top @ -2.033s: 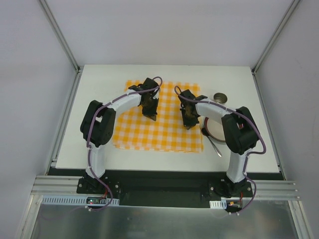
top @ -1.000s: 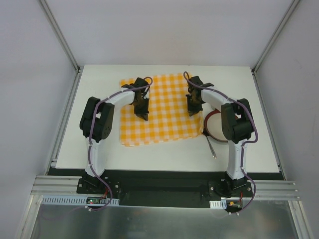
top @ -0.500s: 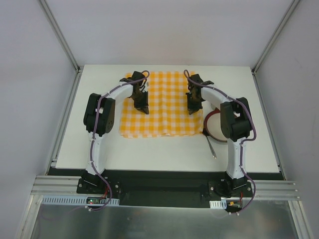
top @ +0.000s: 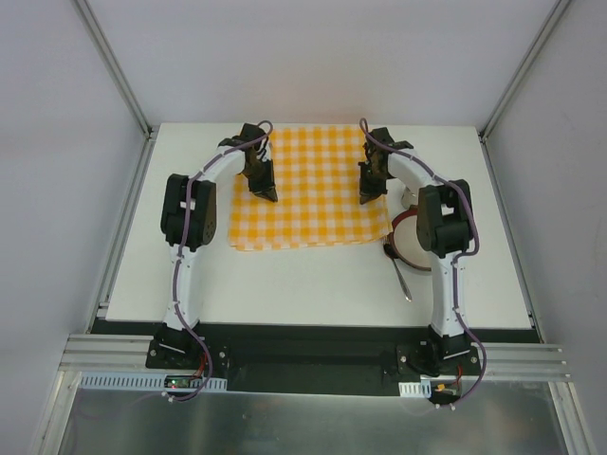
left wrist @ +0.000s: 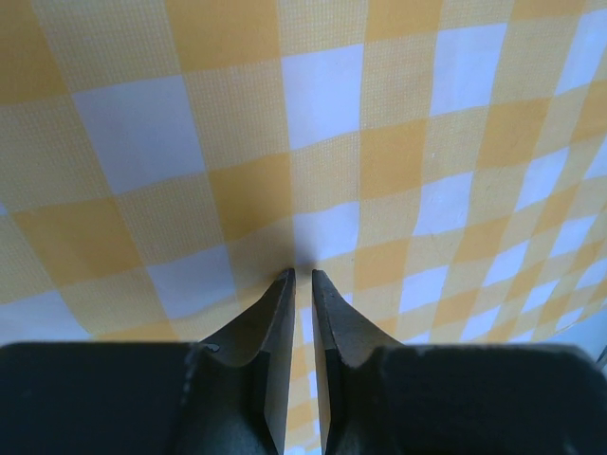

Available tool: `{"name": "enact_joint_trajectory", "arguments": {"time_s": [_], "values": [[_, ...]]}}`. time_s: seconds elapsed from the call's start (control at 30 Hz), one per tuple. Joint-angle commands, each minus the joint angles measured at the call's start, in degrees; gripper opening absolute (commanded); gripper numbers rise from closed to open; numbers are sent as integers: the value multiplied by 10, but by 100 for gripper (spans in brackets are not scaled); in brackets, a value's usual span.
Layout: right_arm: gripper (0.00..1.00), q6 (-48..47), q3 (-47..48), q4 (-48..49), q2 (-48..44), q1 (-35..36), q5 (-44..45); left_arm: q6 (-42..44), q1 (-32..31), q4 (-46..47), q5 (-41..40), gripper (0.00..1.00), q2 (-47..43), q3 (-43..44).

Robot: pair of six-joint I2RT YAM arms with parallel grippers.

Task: Set the dinner table for one person
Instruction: Move the napkin to the center of the board.

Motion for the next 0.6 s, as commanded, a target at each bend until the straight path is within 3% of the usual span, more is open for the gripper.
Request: {"name": "enact_joint_trajectory", "arguments": {"time_s": [0.0, 0.57], "values": [[1, -14, 52, -29, 31, -19, -16, 11, 2, -21, 10, 13, 17, 37], [1, -20, 85, -30, 54, -29, -23, 7, 40, -27, 12, 15, 38, 76]]}}
